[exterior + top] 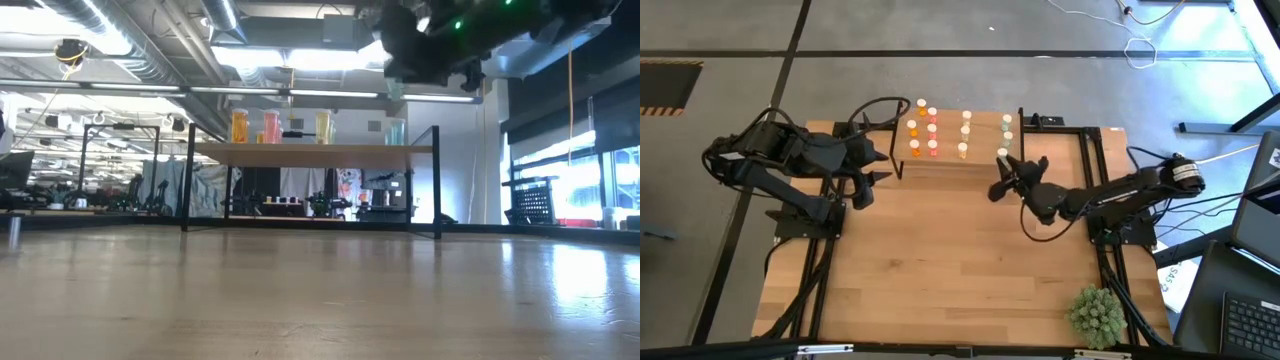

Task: Pick and place medicine bottles onto shelf by color
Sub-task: Put the blue pill bottle on the shelf aligned with the other blue pill bottles

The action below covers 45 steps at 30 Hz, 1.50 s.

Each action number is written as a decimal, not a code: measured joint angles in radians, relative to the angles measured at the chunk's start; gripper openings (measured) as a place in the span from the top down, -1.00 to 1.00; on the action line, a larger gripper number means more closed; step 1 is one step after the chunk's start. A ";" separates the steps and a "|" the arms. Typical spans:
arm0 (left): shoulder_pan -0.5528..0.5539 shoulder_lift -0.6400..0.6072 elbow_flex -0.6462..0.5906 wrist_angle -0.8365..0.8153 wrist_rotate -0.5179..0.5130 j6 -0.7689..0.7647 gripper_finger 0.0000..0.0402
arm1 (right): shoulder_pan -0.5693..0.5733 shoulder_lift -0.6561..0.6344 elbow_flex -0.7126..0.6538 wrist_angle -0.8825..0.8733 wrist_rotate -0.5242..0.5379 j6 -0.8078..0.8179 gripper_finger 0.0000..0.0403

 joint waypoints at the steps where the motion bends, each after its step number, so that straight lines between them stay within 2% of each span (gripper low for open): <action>1: 0.000 0.000 0.000 0.000 0.000 -0.001 0.17 | 0.000 0.016 0.000 0.000 0.026 0.008 0.43; 4: 0.000 0.000 0.000 0.000 0.000 -0.008 0.17 | -0.001 0.055 0.000 0.000 0.096 0.006 0.43; 7: 0.000 0.000 0.000 0.000 0.000 -0.008 0.17 | -0.001 0.086 0.000 0.004 0.121 0.016 0.43; 21: 0.000 0.000 0.000 -0.001 0.000 -0.010 0.17 | -0.056 0.185 0.000 0.003 0.123 0.076 0.43; 37: 0.000 0.000 0.000 -0.001 0.000 -0.011 0.17 | -0.119 0.193 0.000 0.000 0.119 0.091 0.43; 42: 0.000 0.000 0.000 -0.001 0.000 -0.011 0.17 | -0.120 0.193 0.000 0.000 0.060 0.087 0.43; 45: 0.000 0.000 0.000 -0.001 0.000 -0.011 0.17 | -0.120 0.193 0.001 -0.003 0.068 0.087 0.43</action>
